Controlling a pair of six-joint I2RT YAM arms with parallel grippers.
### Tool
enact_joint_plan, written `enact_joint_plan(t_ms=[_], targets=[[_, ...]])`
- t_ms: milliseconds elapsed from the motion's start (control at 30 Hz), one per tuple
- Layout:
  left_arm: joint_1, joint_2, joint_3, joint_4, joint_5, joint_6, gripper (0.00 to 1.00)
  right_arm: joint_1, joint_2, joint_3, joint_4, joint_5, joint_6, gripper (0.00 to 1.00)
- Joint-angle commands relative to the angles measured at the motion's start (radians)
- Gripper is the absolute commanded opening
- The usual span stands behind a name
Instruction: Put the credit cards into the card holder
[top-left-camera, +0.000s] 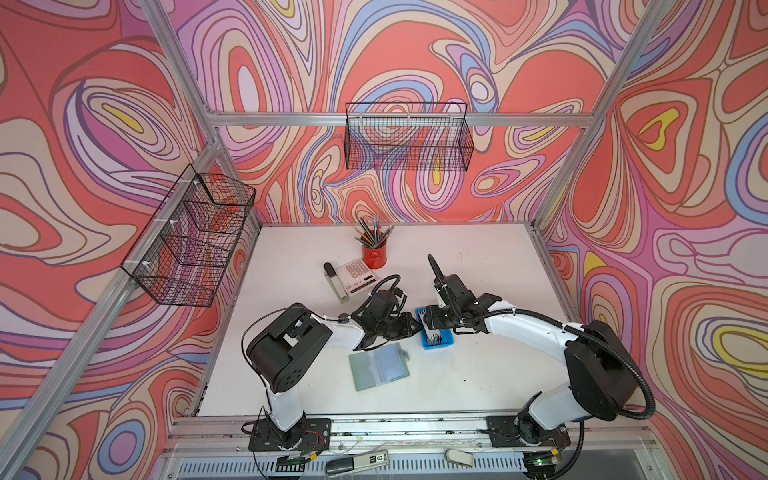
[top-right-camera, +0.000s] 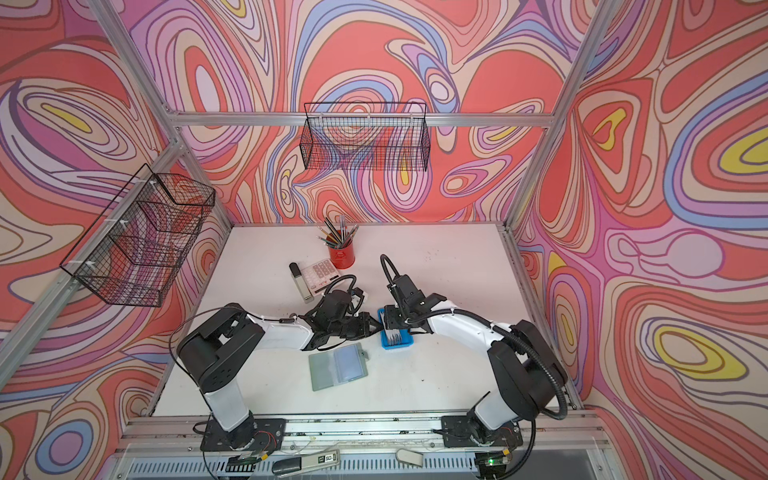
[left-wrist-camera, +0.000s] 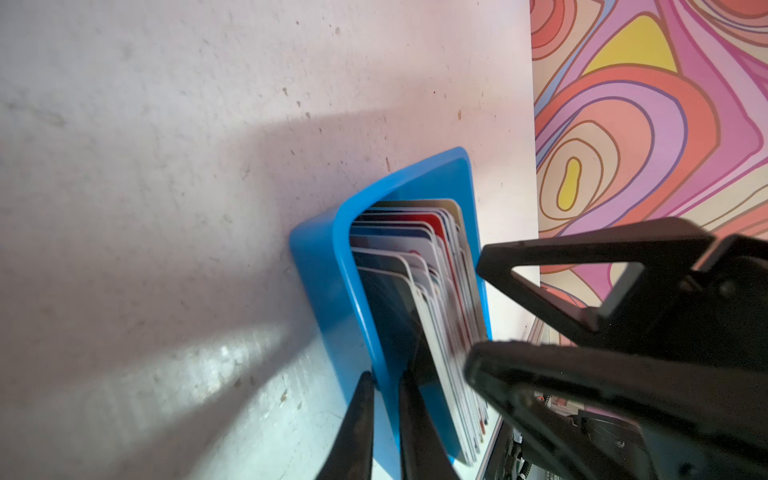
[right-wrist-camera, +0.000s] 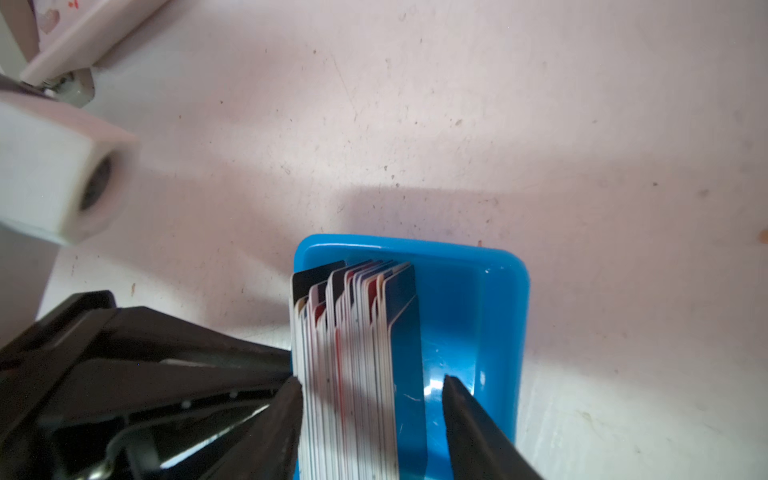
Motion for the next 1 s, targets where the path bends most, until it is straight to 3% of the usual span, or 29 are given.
enact_joint_plan(t_ms=[0,467,533,667,967], targets=[[0.006,0.015,0.023,-0.029,0.017,0.011,0.15,-0.004,0.047,-0.001,0.021,-0.044,-0.012,0.58],[0.006,0.046,0.063,-0.080,0.041,0.022,0.24,-0.020,0.046,-0.019,0.083,-0.131,0.027,0.55],[0.006,0.046,0.066,-0.083,0.046,0.024,0.24,-0.021,0.046,-0.008,0.061,-0.099,0.027,0.55],[0.003,0.046,0.089,-0.145,0.031,0.046,0.28,-0.020,0.038,0.001,0.013,0.008,0.033,0.63],[-0.025,0.072,0.191,-0.339,-0.004,0.124,0.49,-0.020,0.075,-0.021,0.051,-0.061,0.031,0.72]])
